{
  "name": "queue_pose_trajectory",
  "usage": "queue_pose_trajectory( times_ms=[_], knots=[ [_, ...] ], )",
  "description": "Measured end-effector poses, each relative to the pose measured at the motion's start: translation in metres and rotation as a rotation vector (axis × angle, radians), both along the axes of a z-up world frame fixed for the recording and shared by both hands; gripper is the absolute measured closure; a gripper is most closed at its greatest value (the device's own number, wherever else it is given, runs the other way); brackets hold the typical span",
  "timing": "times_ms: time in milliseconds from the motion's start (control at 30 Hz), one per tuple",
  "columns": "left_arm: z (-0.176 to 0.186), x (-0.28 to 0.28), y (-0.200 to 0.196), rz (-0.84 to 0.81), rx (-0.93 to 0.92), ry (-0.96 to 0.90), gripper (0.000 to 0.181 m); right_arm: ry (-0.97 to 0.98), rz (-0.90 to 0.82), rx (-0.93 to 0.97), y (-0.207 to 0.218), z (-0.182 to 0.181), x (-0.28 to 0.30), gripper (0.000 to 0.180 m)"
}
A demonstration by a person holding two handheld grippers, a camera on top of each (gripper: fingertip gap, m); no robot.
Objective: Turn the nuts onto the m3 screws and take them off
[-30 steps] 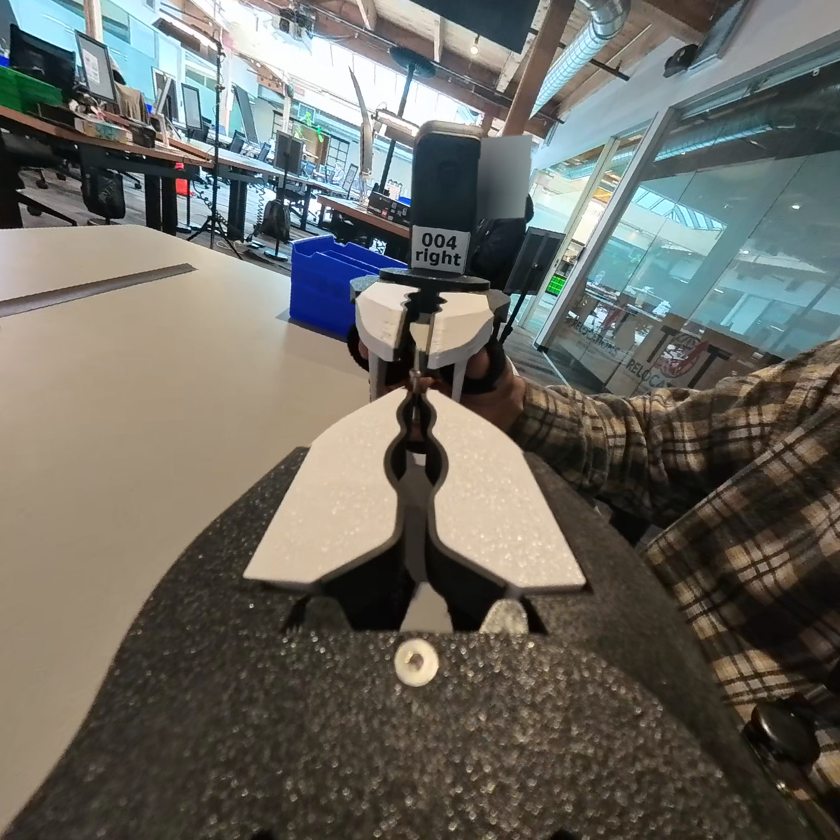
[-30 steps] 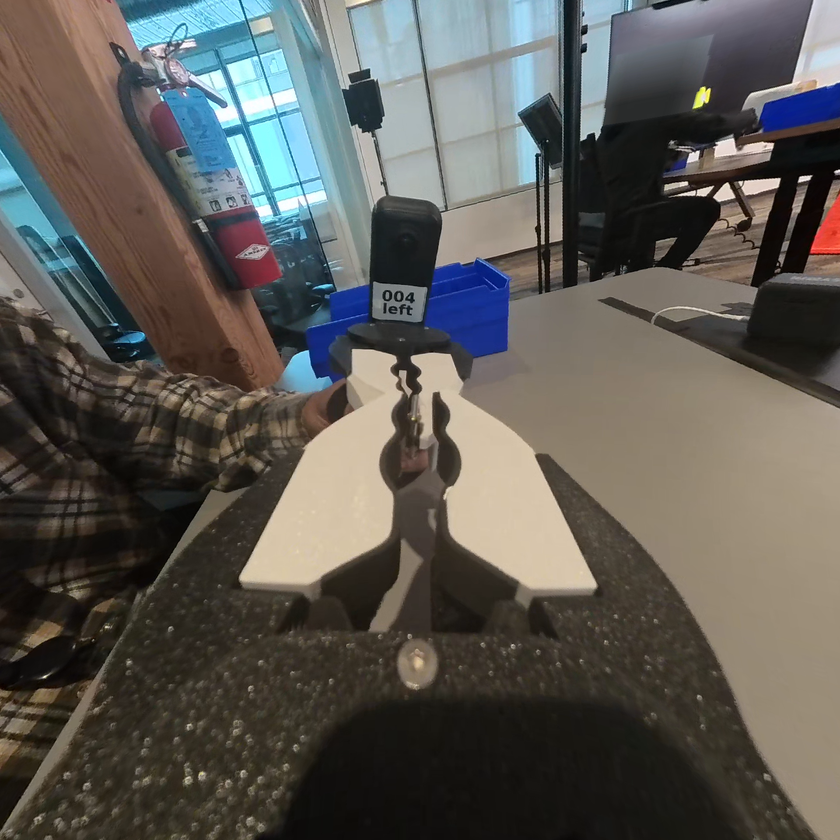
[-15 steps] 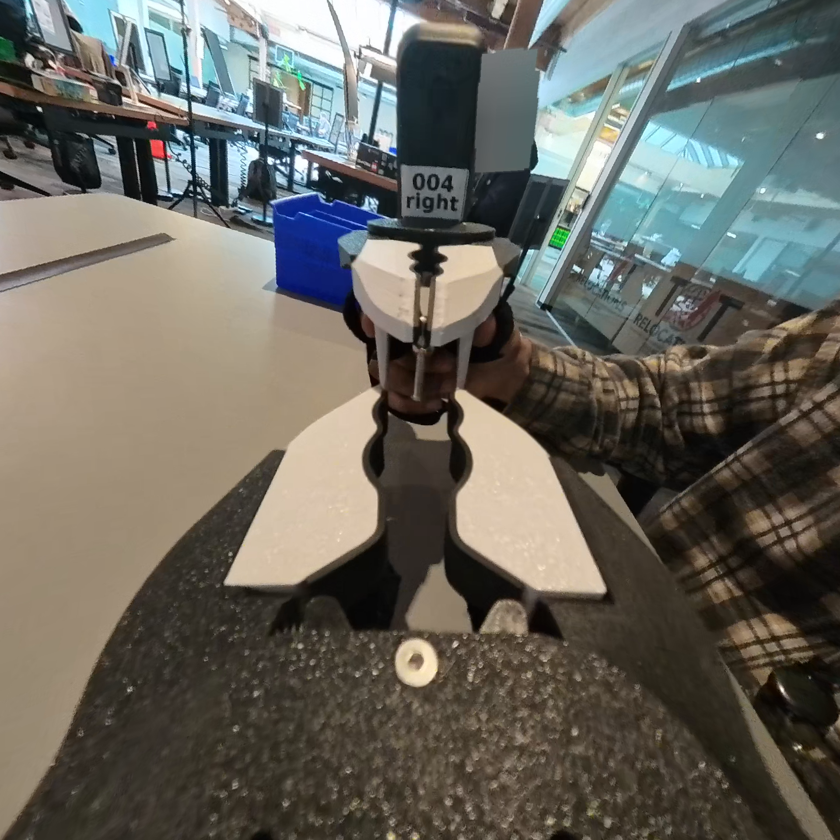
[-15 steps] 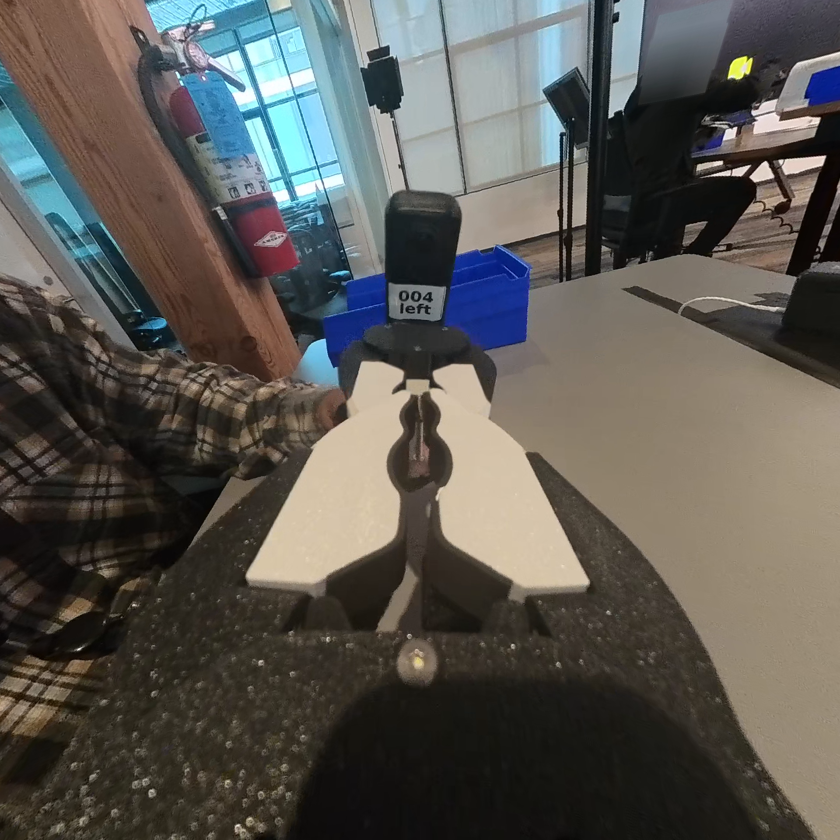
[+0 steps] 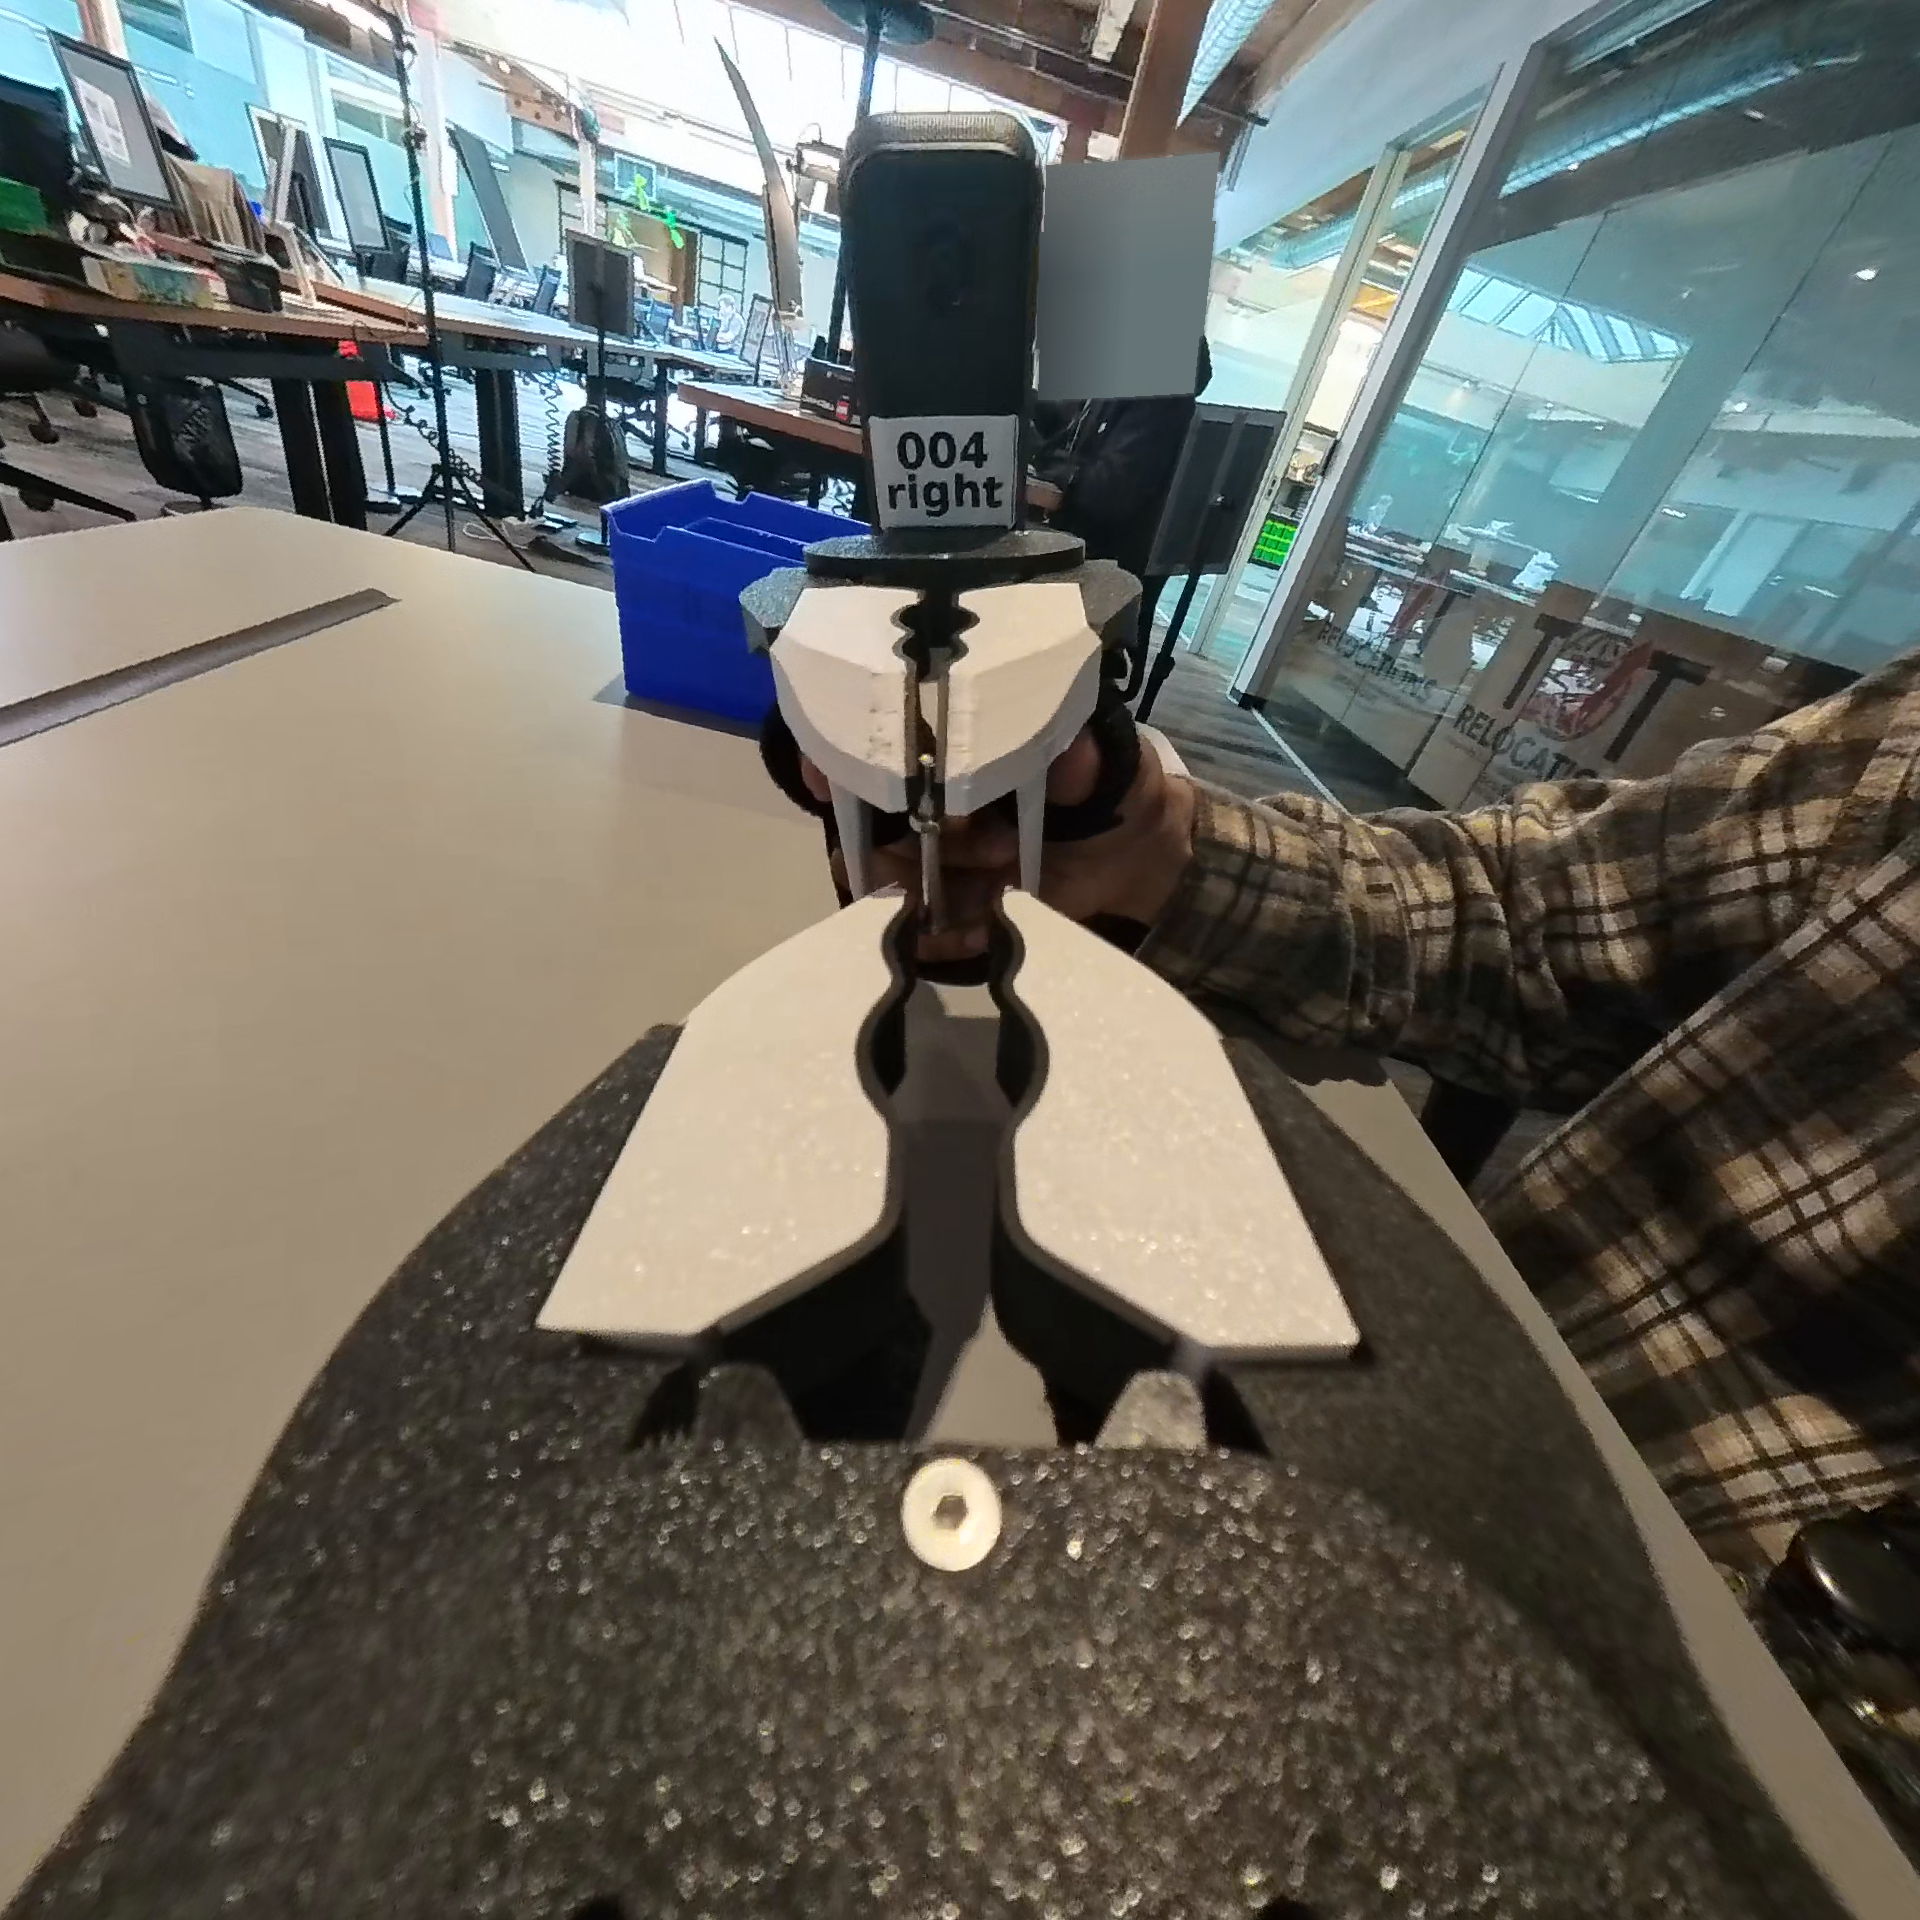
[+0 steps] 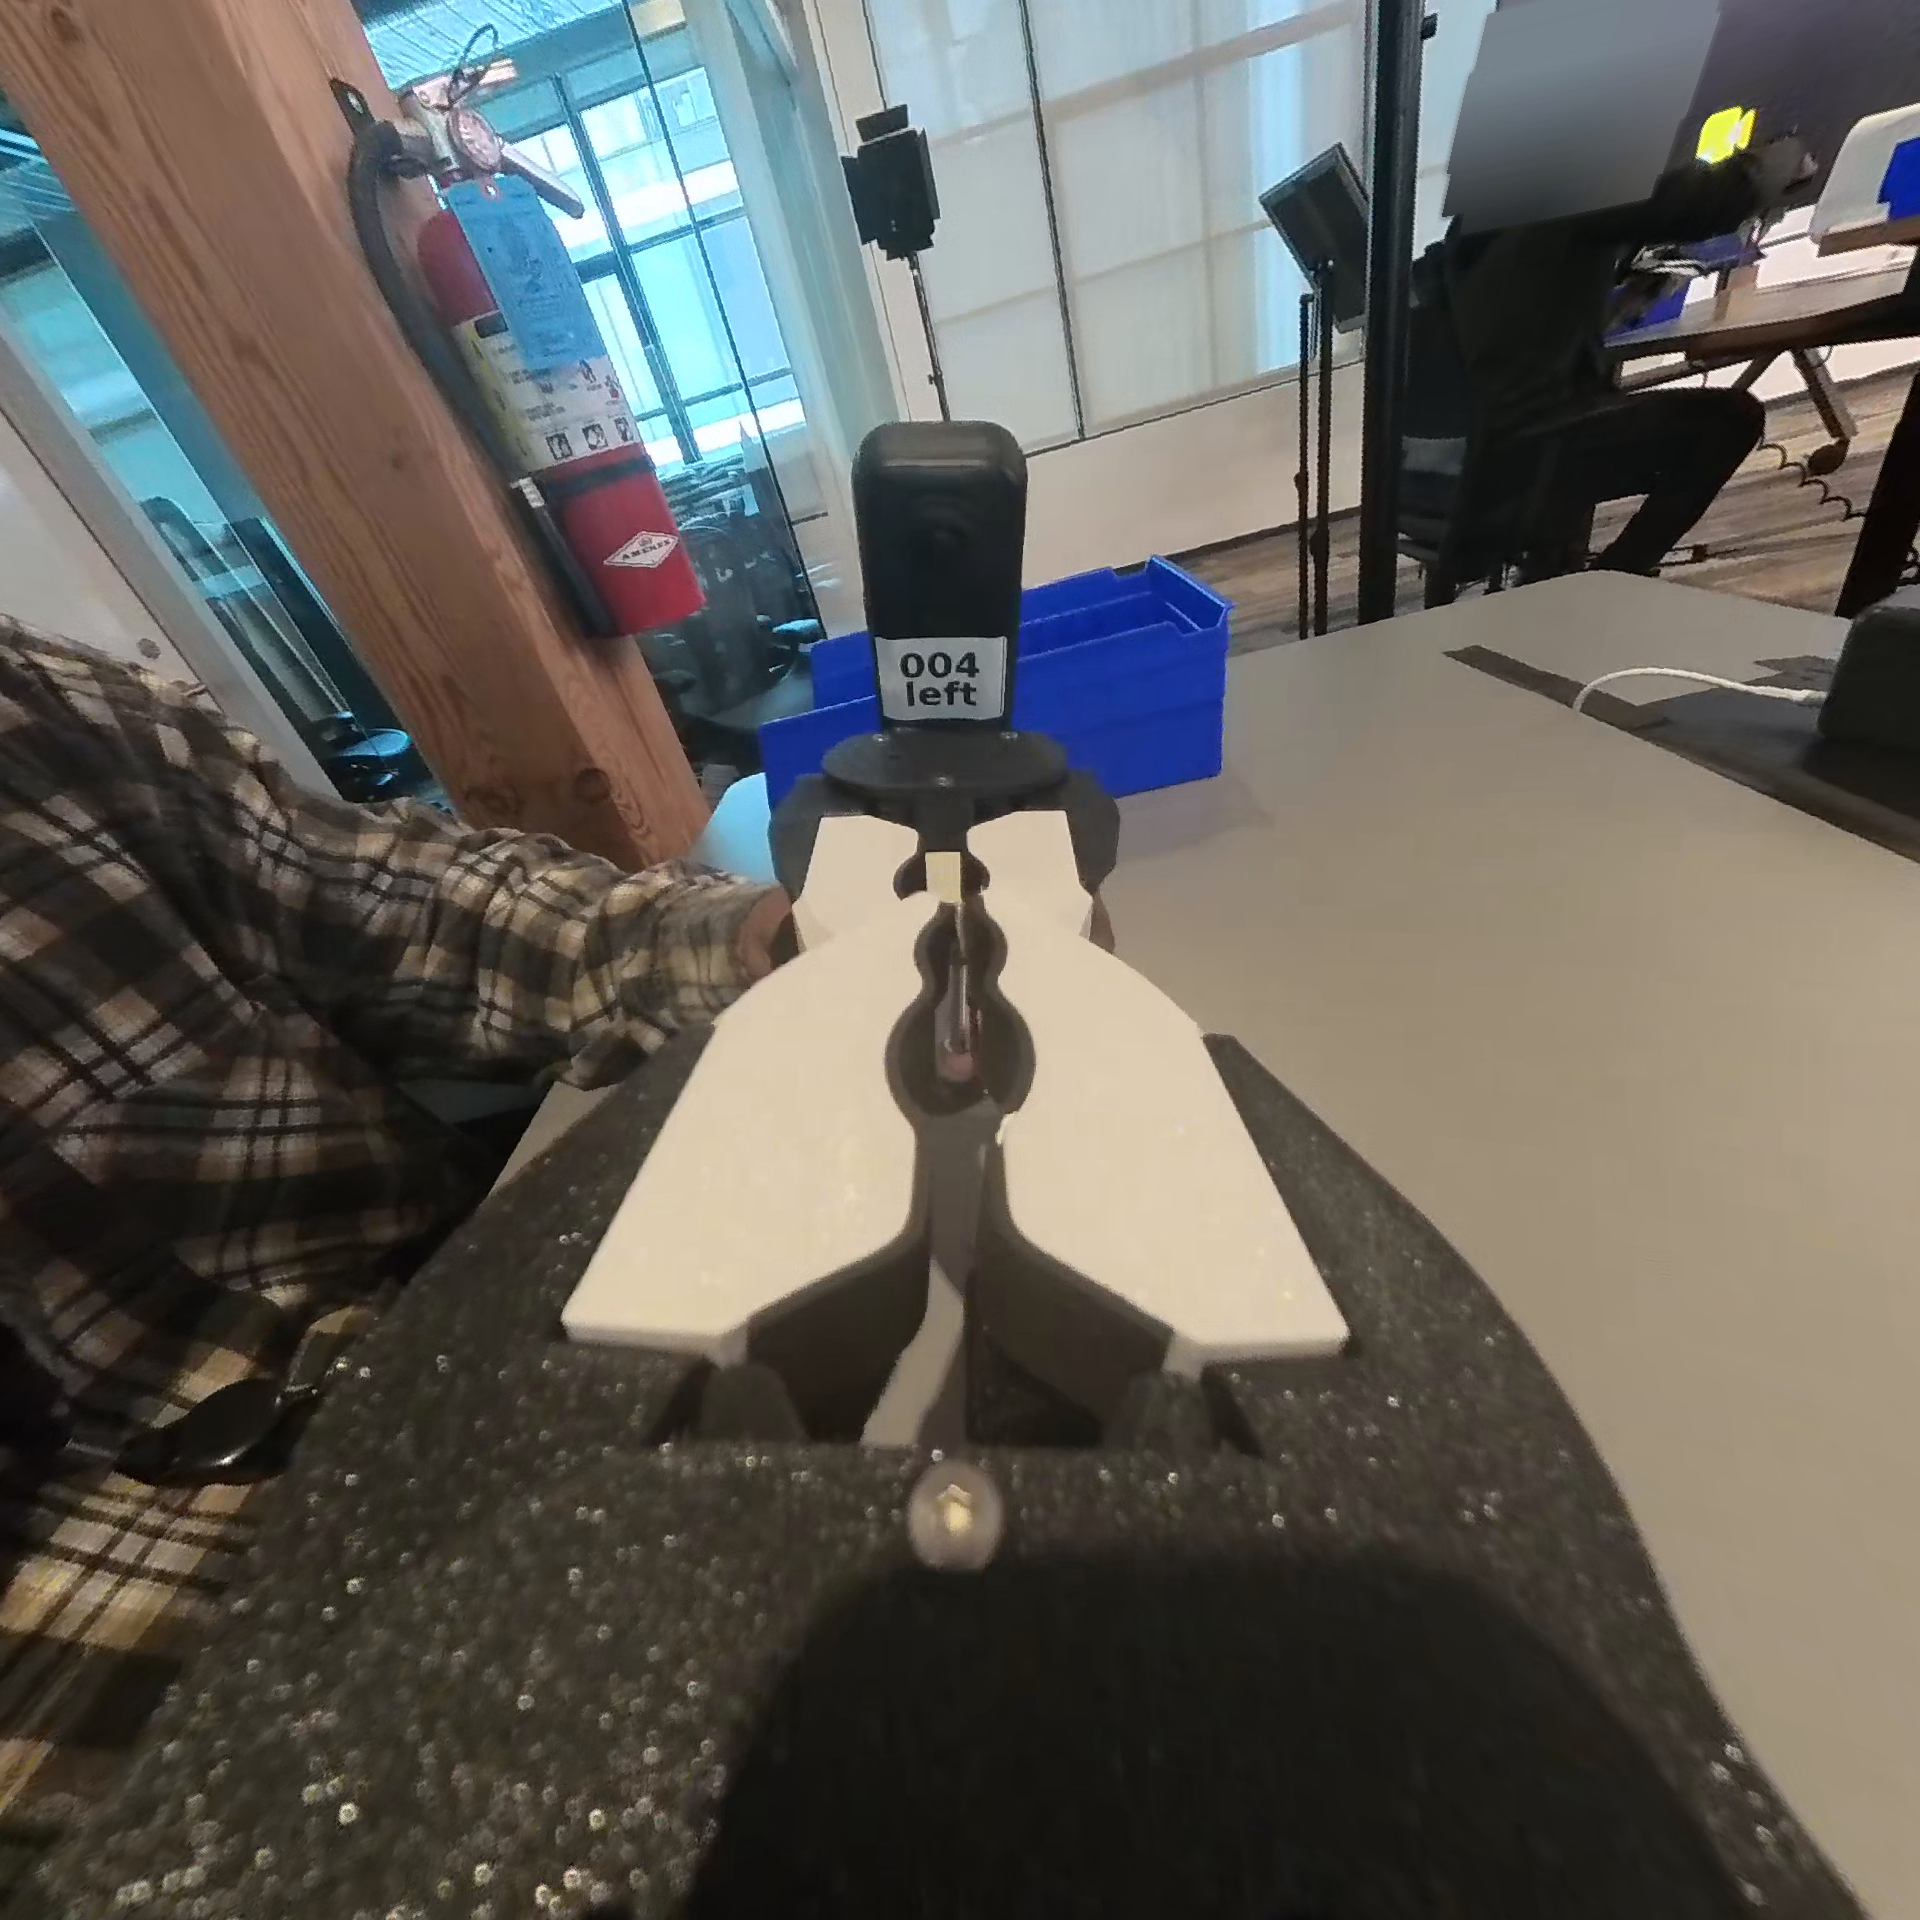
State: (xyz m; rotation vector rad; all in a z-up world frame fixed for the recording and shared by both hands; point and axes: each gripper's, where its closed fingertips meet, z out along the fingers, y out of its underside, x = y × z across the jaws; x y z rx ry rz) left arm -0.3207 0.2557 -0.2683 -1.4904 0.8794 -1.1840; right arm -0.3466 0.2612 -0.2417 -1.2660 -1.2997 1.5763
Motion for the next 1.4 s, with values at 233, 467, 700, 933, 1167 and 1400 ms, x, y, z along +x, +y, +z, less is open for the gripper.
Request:
queue_pose_trajectory(
  times_ms=[233, 467, 700, 933, 1167, 1400],
  knots=[
    [0.002, 0.0, -0.001, -0.005, -0.003, -0.013, 0.172, 0.015, 0.01, -0.017, -0.002, 0.002, -0.001, 0.177],
    [0.003, 0.003, -0.002, -0.005, -0.002, -0.021, 0.17, 0.034, 0.023, -0.04, -0.004, 0.004, -0.001, 0.177],
    [0.001, 0.002, -0.002, -0.002, 0.003, 0.006, 0.177, 0.026, 0.026, -0.033, -0.005, 0.003, -0.002, 0.177],
    [0.0, -0.005, 0.005, 0.053, -0.035, -0.002, 0.177, 0.055, -0.121, 0.006, 0.018, 0.008, 0.005, 0.134],
    [0.007, 0.0, -0.002, 0.024, 0.009, -0.011, 0.177, -0.006, -0.204, 0.063, 0.024, -0.002, -0.006, 0.109],
    [0.017, -0.005, -0.003, 0.045, 0.058, -0.037, 0.177, 0.036, -0.23, 0.036, 0.034, 0.009, 0.009, 0.111]
  ],
)
